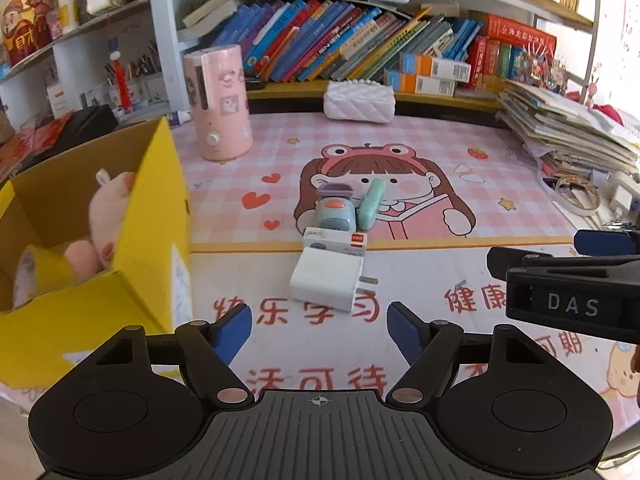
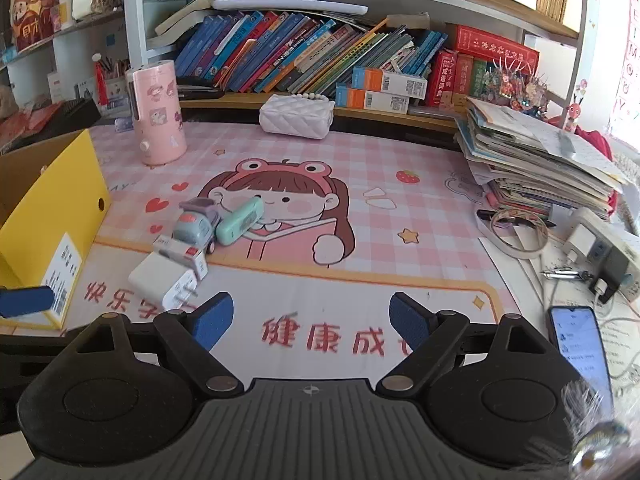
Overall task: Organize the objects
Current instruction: 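Grasp the white charger plug with the left tool while the right tool grasps the small white box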
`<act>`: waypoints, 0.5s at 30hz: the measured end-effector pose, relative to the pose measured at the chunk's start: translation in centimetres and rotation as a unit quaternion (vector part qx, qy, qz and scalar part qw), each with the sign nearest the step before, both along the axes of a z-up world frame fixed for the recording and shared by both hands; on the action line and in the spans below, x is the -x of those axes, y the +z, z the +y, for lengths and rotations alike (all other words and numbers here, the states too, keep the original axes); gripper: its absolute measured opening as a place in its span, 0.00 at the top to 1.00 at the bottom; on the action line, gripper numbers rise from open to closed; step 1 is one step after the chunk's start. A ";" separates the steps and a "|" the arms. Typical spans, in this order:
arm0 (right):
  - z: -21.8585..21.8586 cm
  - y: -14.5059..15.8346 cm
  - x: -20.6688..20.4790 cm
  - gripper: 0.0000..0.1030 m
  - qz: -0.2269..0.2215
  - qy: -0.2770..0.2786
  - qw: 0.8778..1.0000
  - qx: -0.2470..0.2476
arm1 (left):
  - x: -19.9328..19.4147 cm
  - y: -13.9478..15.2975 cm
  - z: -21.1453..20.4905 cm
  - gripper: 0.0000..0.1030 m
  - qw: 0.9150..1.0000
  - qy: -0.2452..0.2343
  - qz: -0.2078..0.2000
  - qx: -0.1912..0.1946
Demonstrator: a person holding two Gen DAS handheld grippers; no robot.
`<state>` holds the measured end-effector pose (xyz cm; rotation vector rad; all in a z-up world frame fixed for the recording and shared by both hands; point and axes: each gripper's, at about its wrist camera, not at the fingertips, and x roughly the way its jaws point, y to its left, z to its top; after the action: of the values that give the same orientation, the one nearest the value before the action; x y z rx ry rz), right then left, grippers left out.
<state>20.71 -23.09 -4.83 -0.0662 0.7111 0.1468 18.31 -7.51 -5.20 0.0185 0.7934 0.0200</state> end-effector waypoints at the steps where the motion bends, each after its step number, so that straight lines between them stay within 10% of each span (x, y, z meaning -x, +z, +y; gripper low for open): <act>1: -0.2 0.0 -0.4 0.17 0.001 0.001 1.000 -0.003 | -0.5 -0.2 -0.2 0.27 1.000 0.000 0.003 -0.001; 15: -1.9 -0.9 -4.3 0.18 0.009 0.015 1.000 -0.014 | -6.3 -3.6 -1.5 0.25 0.998 0.009 0.053 -0.013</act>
<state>25.05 -25.02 -5.71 -0.0483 0.7266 0.1874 24.65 -9.05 -8.77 0.0382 0.8994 0.0473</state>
